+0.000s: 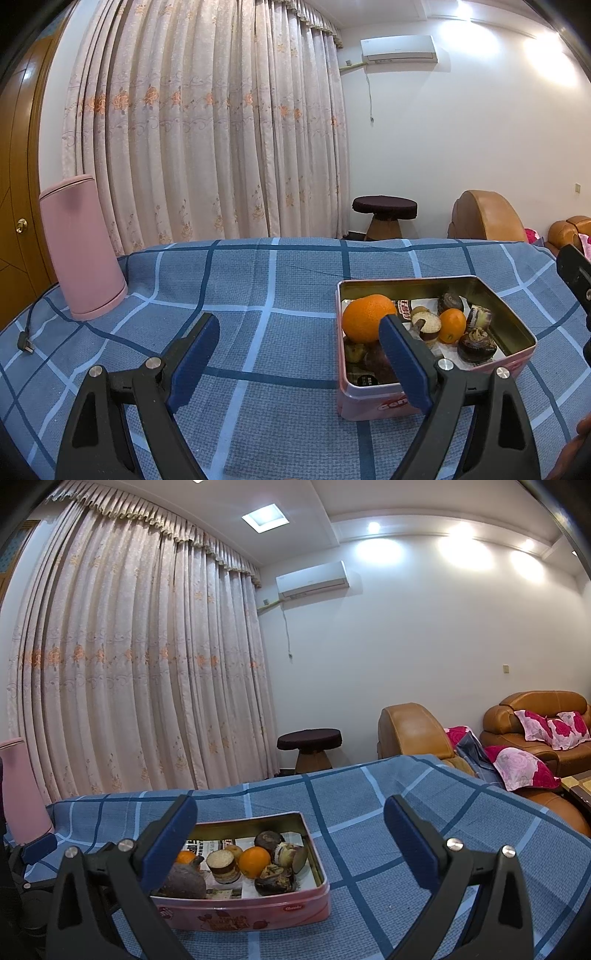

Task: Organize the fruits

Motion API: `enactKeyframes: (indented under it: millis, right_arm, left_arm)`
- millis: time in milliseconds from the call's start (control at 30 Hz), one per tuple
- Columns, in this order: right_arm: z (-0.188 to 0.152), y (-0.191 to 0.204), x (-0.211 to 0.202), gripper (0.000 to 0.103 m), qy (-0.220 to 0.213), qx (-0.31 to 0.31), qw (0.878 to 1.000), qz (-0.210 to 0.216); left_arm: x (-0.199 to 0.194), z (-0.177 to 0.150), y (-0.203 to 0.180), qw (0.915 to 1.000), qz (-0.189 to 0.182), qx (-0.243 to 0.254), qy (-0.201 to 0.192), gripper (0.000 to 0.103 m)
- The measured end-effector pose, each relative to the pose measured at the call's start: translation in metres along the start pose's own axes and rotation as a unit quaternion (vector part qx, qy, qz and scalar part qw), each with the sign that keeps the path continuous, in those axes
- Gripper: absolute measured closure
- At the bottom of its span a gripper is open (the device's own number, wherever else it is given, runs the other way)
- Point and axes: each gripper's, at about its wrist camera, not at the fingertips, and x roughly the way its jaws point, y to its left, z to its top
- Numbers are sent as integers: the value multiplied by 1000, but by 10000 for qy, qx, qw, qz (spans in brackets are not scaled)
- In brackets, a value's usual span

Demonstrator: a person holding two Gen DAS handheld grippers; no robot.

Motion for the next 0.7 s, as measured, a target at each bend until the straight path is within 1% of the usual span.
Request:
enactKeyframes:
  millis: [700]
  right_arm:
    - [1,1,1,0,6,-2,10000,-2]
  left_arm:
    - [5,-1,4,10000,38,14,70,14]
